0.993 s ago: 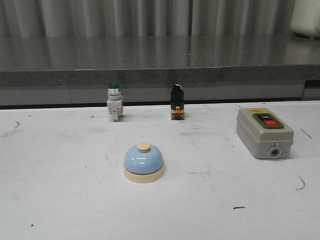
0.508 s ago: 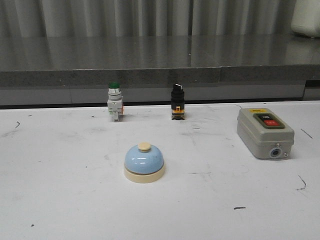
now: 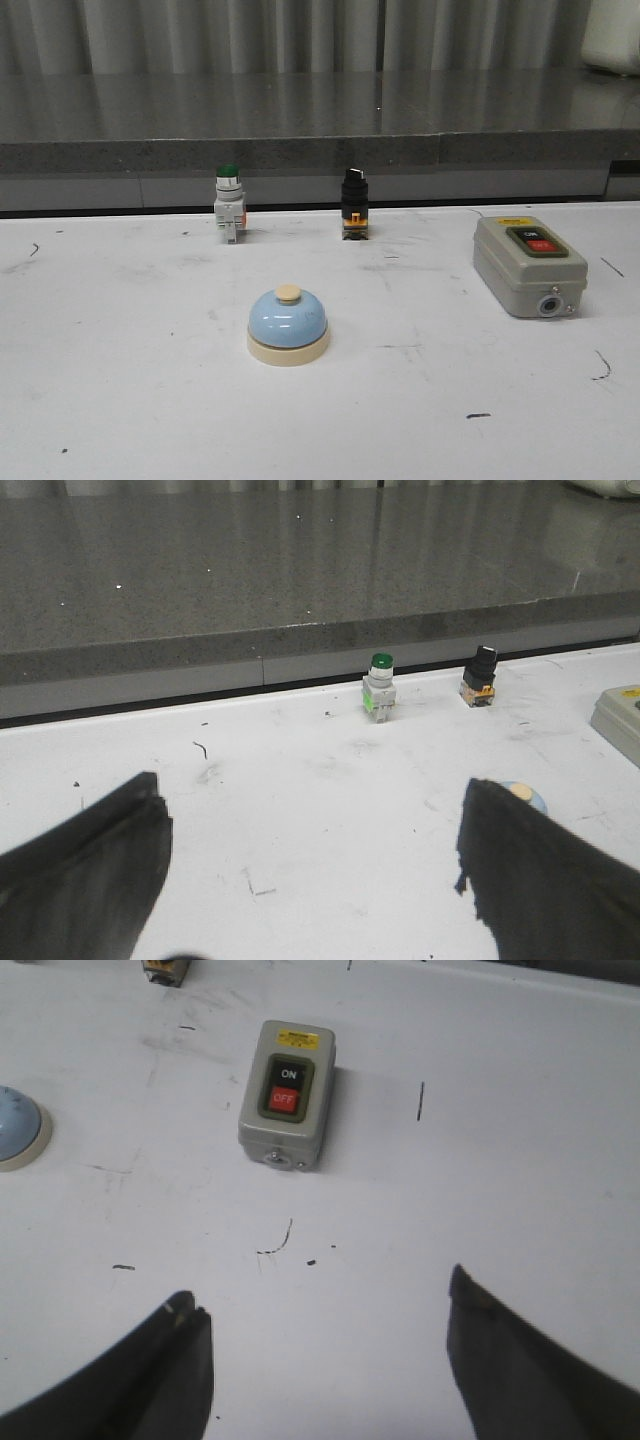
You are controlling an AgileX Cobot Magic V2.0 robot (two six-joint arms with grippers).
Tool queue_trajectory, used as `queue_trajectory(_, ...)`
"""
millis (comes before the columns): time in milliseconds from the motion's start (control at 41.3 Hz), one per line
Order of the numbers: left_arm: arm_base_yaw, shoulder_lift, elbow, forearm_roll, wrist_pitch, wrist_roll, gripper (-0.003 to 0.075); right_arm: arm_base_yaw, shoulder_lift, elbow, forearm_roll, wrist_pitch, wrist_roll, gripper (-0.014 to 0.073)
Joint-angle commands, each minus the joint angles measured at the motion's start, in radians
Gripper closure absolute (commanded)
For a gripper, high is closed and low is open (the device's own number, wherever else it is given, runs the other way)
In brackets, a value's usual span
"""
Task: Place and press bell with both arms
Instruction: 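Move the right gripper over the blue bell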
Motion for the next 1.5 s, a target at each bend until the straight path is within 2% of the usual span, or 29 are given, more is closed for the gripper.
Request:
queue_trajectory(0,0.003,0.024,-0.009,-0.006,-0.081,0.001,0.0154,0.029,0.049,-0.076,-0.006,-0.028,-0.028,0.0073)
queue_trajectory(654,0.003,0.024,0.039,-0.006,-0.082,0.001,0.0154,0.257,0.348,-0.317,-0.007,0.024,-0.072,0.0074)
queue_trajectory(993,0.003,0.024,0.039,-0.006,-0.082,0.001,0.0154,0.423,0.533,-0.52,-0.007,0.014,-0.081,0.0078)
queue_trajectory(1114,0.003,0.024,0.039,-0.006,-0.082,0.001,0.0154,0.463,0.605,-0.594,-0.007,0.013,-0.081,0.0181)
queue_trajectory(1332,0.003,0.024,0.039,-0.006,-0.082,0.001,0.0154,0.499,0.715,-0.687,-0.007,-0.006,-0.081,0.0513)
queue_trajectory(1477,0.003,0.024,0.039,-0.006,-0.082,0.001,0.0154,0.499,0.776,-0.715,-0.004,-0.008,-0.081,0.0641)
